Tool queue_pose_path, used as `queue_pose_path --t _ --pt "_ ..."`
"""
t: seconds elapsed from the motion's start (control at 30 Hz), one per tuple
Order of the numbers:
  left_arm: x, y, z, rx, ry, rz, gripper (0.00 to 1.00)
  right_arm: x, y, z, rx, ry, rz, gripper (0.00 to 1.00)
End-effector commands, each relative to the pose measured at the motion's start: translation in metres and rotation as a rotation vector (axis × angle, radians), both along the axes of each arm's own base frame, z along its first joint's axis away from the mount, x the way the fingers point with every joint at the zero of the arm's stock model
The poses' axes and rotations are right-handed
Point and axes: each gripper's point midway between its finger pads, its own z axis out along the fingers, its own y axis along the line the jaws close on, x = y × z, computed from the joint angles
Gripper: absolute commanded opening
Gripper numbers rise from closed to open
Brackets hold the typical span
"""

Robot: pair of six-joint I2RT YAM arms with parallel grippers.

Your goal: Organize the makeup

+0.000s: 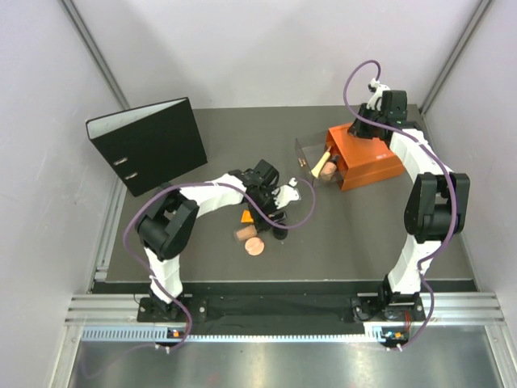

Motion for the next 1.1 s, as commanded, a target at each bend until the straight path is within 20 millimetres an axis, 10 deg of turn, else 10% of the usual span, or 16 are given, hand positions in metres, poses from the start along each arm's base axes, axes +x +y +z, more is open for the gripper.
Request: queue_pose_path --t 0.0,0.17,0.43,0.67,1.07 --pt "0.022 -0.007 -0.009 0.029 -0.055 0.026 0.65 -0.050 -0.014 -0.093 -0.058 0.339 -0.020 0.00" --pt "0.036 -0.011 -0.022 0.068 -0.044 0.065 0.21 -0.050 -0.014 -0.094 -0.060 0.342 -0.021 0.00" --pt "0.051 -0.017 -0.004 0.057 -0.091 0.089 0.01 -0.051 -0.014 -0.093 -0.059 0.341 -0.019 0.00" --pt "0.069 -0.013 0.036 0.034 -0.185 0.148 0.00 -0.048 -0.013 -0.093 -0.058 0.339 -0.016 0.00" --pt "0.123 -0.033 0.164 -0.148 -0.461 0.269 0.00 -0.049 -0.011 -0.095 -0.047 0.347 -0.012 0.00"
